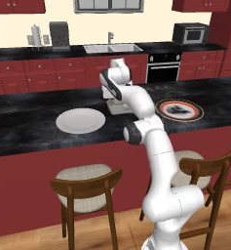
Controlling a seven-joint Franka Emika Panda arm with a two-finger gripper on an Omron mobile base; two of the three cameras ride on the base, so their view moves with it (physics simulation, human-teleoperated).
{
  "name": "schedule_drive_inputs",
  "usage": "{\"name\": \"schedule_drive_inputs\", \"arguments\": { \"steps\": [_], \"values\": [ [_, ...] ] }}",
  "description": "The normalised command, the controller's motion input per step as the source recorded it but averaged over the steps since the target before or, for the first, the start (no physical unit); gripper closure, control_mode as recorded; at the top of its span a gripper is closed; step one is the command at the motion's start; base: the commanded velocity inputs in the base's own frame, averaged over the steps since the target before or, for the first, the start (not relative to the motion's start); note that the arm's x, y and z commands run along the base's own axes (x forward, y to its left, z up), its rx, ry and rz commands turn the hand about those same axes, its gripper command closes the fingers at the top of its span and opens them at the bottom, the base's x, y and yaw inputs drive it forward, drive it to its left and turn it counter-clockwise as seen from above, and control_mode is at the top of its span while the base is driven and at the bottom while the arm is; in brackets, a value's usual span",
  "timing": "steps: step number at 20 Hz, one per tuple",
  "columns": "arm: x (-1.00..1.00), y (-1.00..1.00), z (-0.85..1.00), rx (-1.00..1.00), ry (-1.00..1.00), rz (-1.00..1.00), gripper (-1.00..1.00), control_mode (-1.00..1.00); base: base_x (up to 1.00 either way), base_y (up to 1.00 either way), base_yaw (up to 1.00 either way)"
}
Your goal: Place two dumplings into each of the tupperware containers and then place the containers in the fridge.
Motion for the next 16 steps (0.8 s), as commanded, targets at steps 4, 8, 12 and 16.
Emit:
{"name": "schedule_drive_inputs", "arguments": {
  "steps": [4, 8, 12, 16],
  "values": [
    [-0.23, -0.06, -0.17, 0.00, 0.00, 0.00, 1.00, -1.00, 0.00, 0.00, 0.00],
    [0.00, 0.36, -0.33, 0.00, 0.00, 0.00, -1.00, -1.00, 0.00, 0.00, 0.00],
    [-0.01, 0.03, -0.03, 0.00, 0.00, 0.00, -1.00, -1.00, 0.00, 0.00, 0.00],
    [-0.07, 0.00, 0.07, 0.00, 0.00, -0.03, -1.00, -1.00, 0.00, 0.00, 0.00]
  ]
}}
